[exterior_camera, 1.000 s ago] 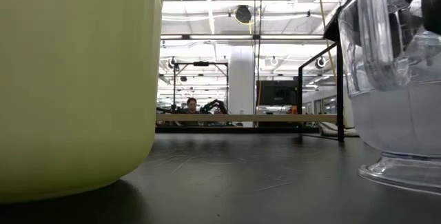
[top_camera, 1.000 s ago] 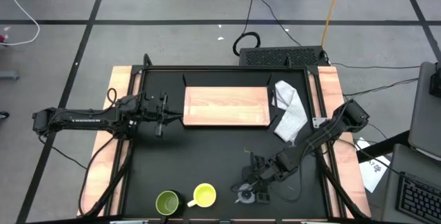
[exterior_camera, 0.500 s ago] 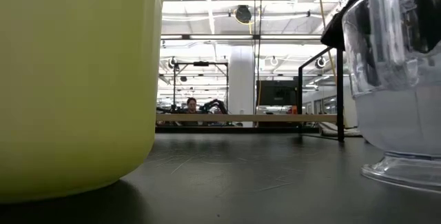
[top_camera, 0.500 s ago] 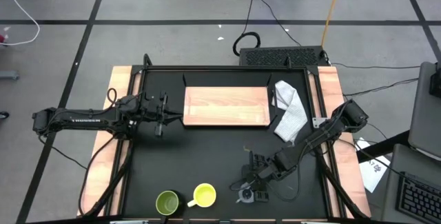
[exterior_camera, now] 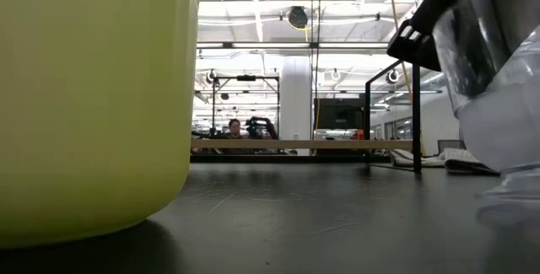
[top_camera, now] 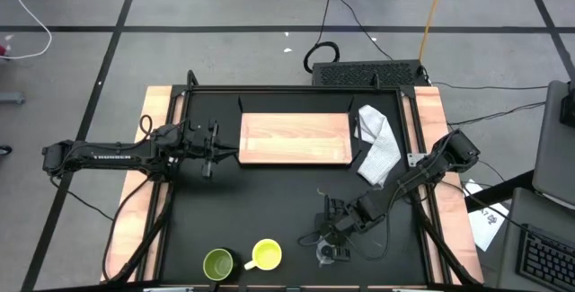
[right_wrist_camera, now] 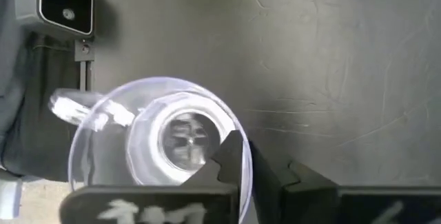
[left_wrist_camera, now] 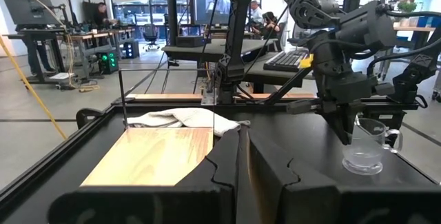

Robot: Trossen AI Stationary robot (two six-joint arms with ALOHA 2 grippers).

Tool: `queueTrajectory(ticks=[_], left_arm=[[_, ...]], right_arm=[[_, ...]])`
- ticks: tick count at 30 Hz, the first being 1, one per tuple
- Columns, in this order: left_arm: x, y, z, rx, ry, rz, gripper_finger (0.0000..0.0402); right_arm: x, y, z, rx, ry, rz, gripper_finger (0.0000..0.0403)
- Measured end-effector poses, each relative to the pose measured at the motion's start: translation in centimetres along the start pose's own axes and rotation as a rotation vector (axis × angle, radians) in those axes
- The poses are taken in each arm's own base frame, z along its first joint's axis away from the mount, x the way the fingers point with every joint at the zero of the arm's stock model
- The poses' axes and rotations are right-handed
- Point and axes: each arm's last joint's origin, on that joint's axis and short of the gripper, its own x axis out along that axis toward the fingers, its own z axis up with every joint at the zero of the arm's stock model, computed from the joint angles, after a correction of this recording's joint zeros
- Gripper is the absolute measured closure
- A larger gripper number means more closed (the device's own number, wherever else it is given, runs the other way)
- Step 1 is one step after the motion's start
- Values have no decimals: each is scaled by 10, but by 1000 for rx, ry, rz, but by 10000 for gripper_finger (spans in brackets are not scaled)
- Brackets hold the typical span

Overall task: Stack small to large cups/mugs on shelf
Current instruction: Put the transparent mug on the shelf

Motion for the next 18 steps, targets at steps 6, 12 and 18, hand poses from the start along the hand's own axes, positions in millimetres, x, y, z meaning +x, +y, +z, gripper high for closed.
queueTrajectory(ticks=[6, 12, 18], left_arm=[[0, 0, 0, 0, 0, 0, 369], [0, 0, 0, 0, 0, 0, 369], [0, 0, 0, 0, 0, 0, 369]], right_arm=[[0, 0, 0, -97, -2, -3, 400], [0, -9, 5, -225, 0, -18, 401], [-1, -25, 15, -339, -9, -39, 402]])
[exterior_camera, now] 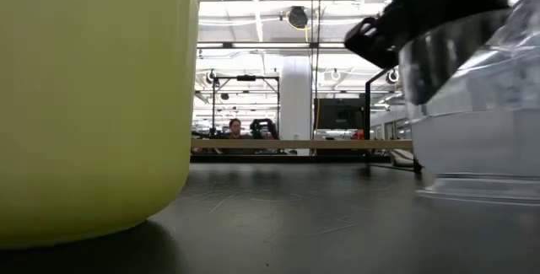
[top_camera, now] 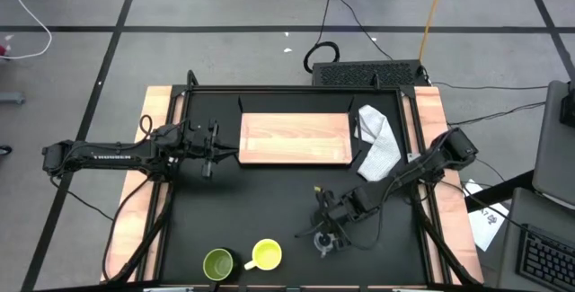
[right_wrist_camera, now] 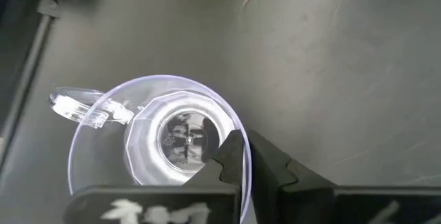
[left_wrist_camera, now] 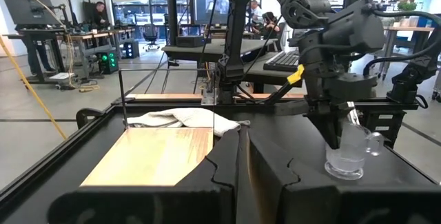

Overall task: Stack small to large cups/mugs on shelf
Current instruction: Put the transparent mug on the shelf

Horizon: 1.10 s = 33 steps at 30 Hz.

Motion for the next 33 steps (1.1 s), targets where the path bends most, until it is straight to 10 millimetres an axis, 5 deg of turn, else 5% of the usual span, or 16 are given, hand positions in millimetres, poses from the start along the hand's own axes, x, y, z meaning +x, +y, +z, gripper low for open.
queueTrajectory(ticks=[9, 15, 33], left_arm=[[0, 0, 0, 0, 0, 0, 369], [0, 0, 0, 0, 0, 0, 369], [0, 0, 0, 0, 0, 0, 369]], right_arm=[[-21, -7, 19, -177, 15, -11, 402], [-43, -20, 41, -134, -45, -32, 402], [-54, -27, 43, -208, 23, -140, 403]])
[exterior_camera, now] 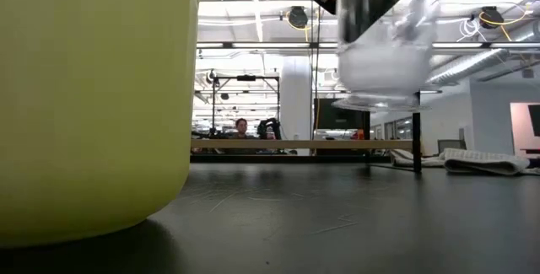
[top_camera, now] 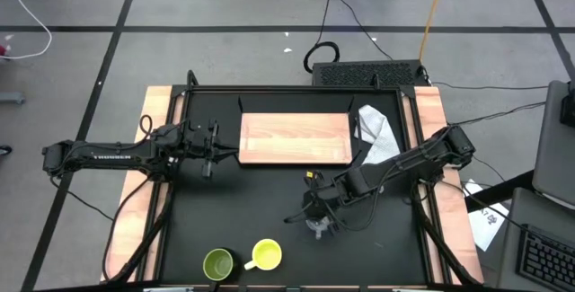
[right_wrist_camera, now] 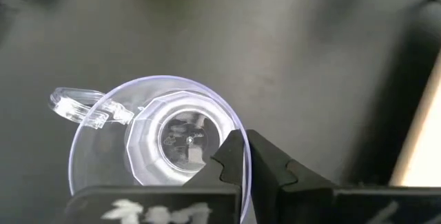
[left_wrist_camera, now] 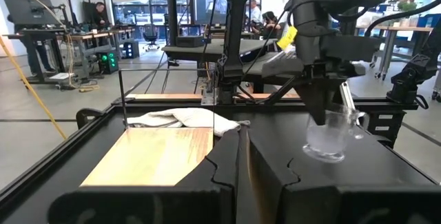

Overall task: Stack small to large cups/mugs on shelf
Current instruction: Put the transparent mug on the shelf

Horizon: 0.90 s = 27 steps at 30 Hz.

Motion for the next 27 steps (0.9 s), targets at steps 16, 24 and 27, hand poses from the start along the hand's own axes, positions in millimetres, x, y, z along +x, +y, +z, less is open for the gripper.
queueTrajectory(ticks=[16, 24, 27], left_arm=[[0, 0, 0, 0, 0, 0, 369], [0, 0, 0, 0, 0, 0, 369], [0, 0, 0, 0, 0, 0, 369]], right_arm=[[2, -45, -9, 38, -2, 73, 403], [-19, -91, -6, 35, -61, 46, 403], [-33, -109, -1, 28, -124, 47, 403]])
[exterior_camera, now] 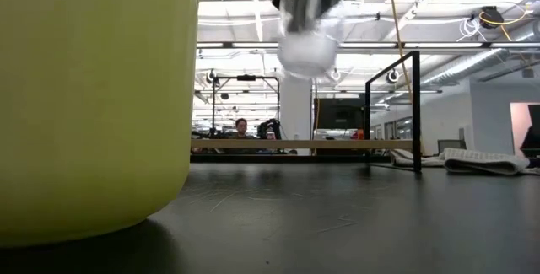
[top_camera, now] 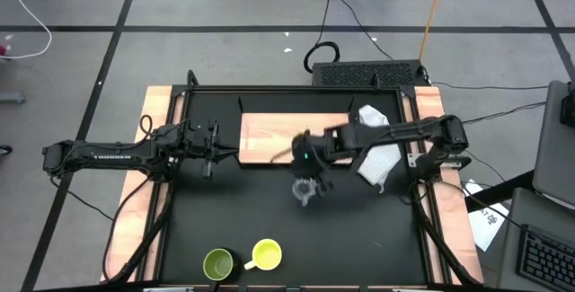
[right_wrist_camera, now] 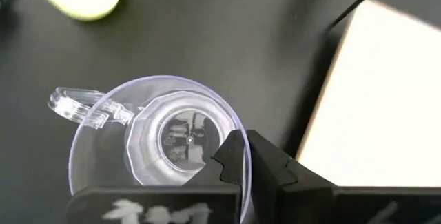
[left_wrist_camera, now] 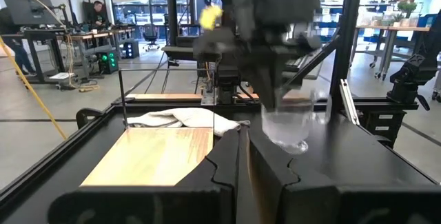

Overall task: Stack small to large cups/mugs on shelf
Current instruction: Put the transparent mug on the shelf

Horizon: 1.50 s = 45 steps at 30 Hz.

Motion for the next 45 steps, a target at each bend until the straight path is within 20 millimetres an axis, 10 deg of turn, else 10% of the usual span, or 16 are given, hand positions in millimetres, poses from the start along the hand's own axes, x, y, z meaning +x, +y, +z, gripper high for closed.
queueTrajectory(ticks=[21, 34, 45], left_arm=[[0, 0, 0, 0, 0, 0, 369], [0, 0, 0, 0, 0, 0, 369], [0, 0, 0, 0, 0, 0, 369]], right_arm=[[21, -95, 18, -49, 143, -3, 403], [6, -161, -11, 58, 75, -72, 403], [11, -170, -32, 68, 124, -21, 403]])
